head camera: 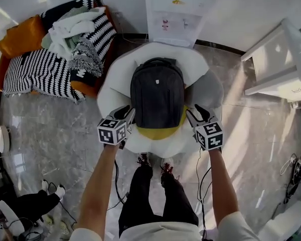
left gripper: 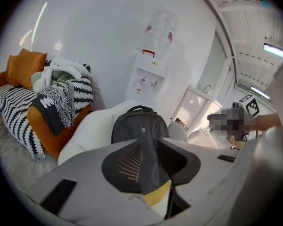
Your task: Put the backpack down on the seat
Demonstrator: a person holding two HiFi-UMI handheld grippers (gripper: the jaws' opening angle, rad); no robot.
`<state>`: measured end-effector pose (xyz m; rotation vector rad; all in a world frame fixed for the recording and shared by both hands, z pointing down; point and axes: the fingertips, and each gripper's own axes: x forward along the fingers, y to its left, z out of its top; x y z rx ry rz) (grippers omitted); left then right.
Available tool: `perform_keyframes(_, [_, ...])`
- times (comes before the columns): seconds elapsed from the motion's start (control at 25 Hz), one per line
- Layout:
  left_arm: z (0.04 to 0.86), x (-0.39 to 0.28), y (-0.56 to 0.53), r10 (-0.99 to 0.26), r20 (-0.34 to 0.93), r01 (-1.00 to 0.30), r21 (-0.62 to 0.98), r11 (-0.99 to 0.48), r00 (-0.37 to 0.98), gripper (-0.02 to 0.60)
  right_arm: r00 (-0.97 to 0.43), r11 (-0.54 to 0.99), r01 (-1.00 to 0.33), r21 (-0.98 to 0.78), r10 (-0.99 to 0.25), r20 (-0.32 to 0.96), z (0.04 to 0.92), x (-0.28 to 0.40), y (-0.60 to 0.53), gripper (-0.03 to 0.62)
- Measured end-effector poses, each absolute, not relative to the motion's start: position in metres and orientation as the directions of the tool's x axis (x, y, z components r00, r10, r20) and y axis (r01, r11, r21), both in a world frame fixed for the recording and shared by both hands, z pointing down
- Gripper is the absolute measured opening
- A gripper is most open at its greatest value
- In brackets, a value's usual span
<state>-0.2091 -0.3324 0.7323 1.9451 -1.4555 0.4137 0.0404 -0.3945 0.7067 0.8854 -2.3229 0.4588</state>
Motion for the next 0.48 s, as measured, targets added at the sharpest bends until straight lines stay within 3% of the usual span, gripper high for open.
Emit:
perform_keyframes(0.2, [0.709, -0.209, -0.325, -0.722, 0.627, -0.951, 0.273, -0.148, 0.292, 0.06, -0.598, 0.722, -0.687, -0.088, -0.493, 0.632, 0.676, 0.039, -0.392, 0.082])
perform_keyframes(0.48, [0.658, -0.195, -0.322, -0.793, 0.532, -0.946, 0.274, -0.172, 0.298, 0.006, -0.596, 0.733, -0.678, -0.063, -0.497, 0.63, 0.641, 0.032, -0.389, 0.005])
